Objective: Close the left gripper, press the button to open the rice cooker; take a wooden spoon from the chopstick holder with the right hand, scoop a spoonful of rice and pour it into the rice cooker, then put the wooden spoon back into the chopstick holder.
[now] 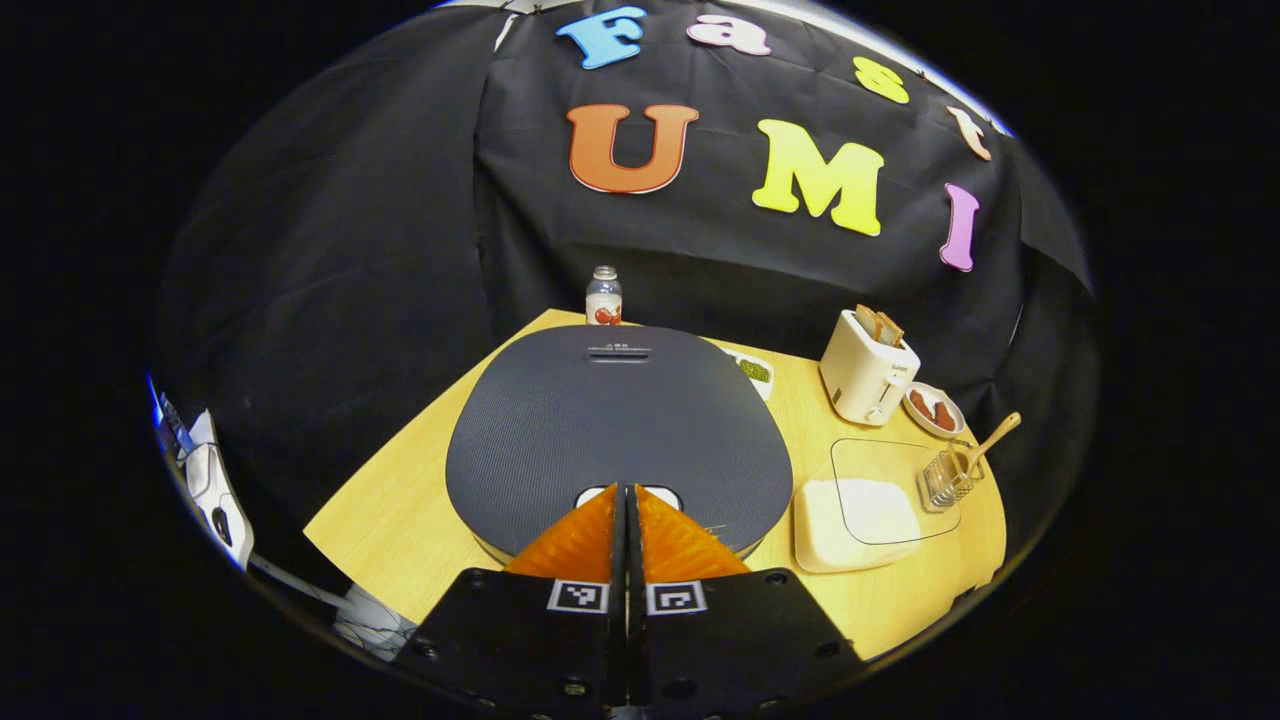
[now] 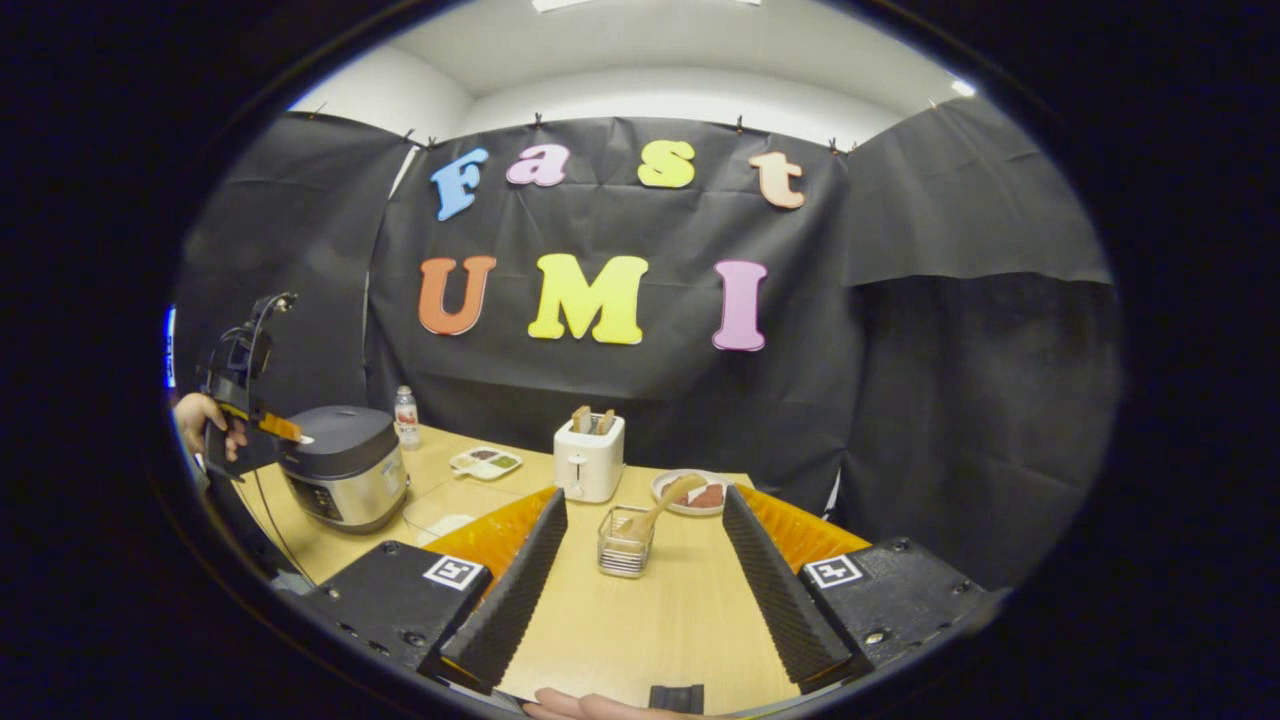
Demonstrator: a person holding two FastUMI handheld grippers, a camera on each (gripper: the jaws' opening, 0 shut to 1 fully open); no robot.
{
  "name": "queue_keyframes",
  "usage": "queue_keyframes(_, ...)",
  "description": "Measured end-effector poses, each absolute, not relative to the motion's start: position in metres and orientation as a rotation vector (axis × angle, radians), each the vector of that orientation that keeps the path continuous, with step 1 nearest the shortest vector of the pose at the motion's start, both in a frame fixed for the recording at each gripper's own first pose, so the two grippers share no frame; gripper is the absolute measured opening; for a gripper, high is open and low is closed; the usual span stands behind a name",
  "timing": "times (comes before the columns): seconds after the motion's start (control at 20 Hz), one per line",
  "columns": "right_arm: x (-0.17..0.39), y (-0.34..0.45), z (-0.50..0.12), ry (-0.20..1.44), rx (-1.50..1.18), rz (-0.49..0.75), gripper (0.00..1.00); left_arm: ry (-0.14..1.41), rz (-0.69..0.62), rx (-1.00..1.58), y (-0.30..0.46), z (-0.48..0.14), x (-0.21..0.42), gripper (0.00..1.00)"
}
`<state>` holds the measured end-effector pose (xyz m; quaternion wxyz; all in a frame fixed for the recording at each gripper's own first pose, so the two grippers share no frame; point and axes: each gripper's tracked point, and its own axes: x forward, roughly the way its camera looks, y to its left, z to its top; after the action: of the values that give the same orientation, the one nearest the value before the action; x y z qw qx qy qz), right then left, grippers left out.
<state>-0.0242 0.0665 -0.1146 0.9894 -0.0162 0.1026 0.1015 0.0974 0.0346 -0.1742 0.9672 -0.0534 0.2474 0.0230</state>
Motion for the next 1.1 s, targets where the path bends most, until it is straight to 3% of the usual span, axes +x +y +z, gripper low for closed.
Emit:
queue_keyframes(0.05, -0.025, 0.067, -0.116, 0.211, -0.038, 0.205, 1.0, 0.487, -0.003, -0.137, 0.022, -0.169, 0.093, 0.19)
queue_keyframes(0.2, -0.026, 0.062, -0.124, 0.227, -0.039, 0.198, 1.0, 0.452, 0.048, -0.114, 0.03, -0.157, 0.084, 0.98)
queue_keyframes(0.45, -0.022, 0.054, -0.132, 0.242, -0.035, 0.183, 1.0, 0.371, 0.031, -0.014, 0.017, -0.118, 0.053, 0.93)
queue_keyframes(1.1, 0.039, 0.055, -0.162, 0.245, 0.055, 0.154, 1.0, 0.061, 0.074, 0.185, -0.007, -0.066, -0.051, 0.96)
